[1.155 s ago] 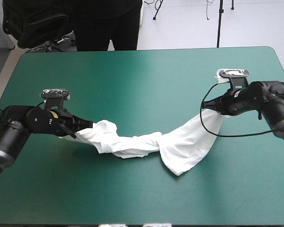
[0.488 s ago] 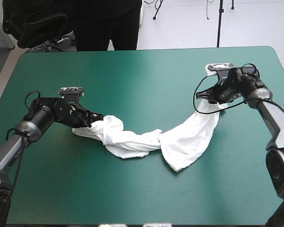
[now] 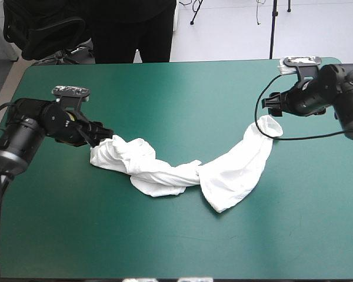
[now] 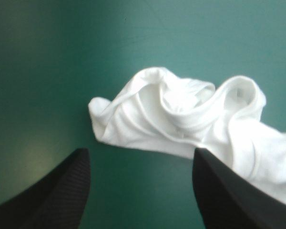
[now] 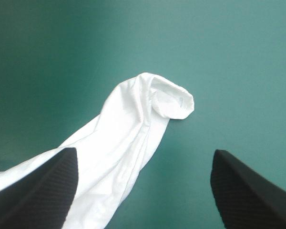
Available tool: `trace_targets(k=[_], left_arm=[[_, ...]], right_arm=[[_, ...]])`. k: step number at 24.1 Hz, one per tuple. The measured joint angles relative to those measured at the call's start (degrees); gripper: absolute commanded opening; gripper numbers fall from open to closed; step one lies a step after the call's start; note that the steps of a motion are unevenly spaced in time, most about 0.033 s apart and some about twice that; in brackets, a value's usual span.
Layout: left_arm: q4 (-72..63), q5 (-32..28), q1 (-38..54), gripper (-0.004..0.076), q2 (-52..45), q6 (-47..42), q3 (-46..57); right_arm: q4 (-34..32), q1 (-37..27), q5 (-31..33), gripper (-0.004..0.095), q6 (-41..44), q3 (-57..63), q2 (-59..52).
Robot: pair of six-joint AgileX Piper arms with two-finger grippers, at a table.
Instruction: Fold the cloth
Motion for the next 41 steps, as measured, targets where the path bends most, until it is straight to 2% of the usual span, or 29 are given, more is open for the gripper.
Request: trace_targets(k=[5, 8, 11, 15, 18, 22, 27, 33, 41], left_arm=[[1.83, 8.72, 0.0, 0.046, -8.45, -0.36, 0.0], [1.85, 9.54, 0.0, 0.046, -10.7, -0.18, -0.12], [2.05, 9.07, 0.0, 0.0459, -9.75, -0.07, 3.65], [6.28, 4.17, 0.0, 0.0459, -5.14, -1.24, 12.52], [7.93, -2.78, 0.0, 0.0459, 1.13, -2.1, 13.3], [8.31, -8.77, 2.01, 0.0459, 10.42, -2.56, 13.04], [7.21, -10.58, 3.92, 0.0449, 16.94, -1.7, 10.91], [3.96, -11.03, 3.98, 0.0361, 20.59, 0.96, 7.66], [0.74, -11.02, 3.98, 0.0078, 21.22, 2.08, 7.07]], right_arm=[[2.61, 0.22, 3.25, 0.0723, -0.82, 0.0, -9.05], [2.55, 2.79, 5.35, 0.0721, -0.96, 0.0, -13.18], [2.38, 8.45, 6.16, 0.0721, -0.74, 0.0, -16.29], [-0.24, 13.43, 6.21, 0.0721, 1.12, 0.76, -19.29], [-1.79, 13.6, 6.21, 0.0721, 1.73, 6.26, -21.66], [-1.92, 13.66, 6.21, 0.072, 2.54, 13.42, -23.25], [-1.98, 13.66, 6.21, 0.072, 3.09, 15.1, -24.0], [-3.43, 13.66, 6.21, 0.0719, 4.07, 15.24, -24.05], [-9.29, 13.66, 5.51, 0.072, 8.09, 23.11, -24.0]])
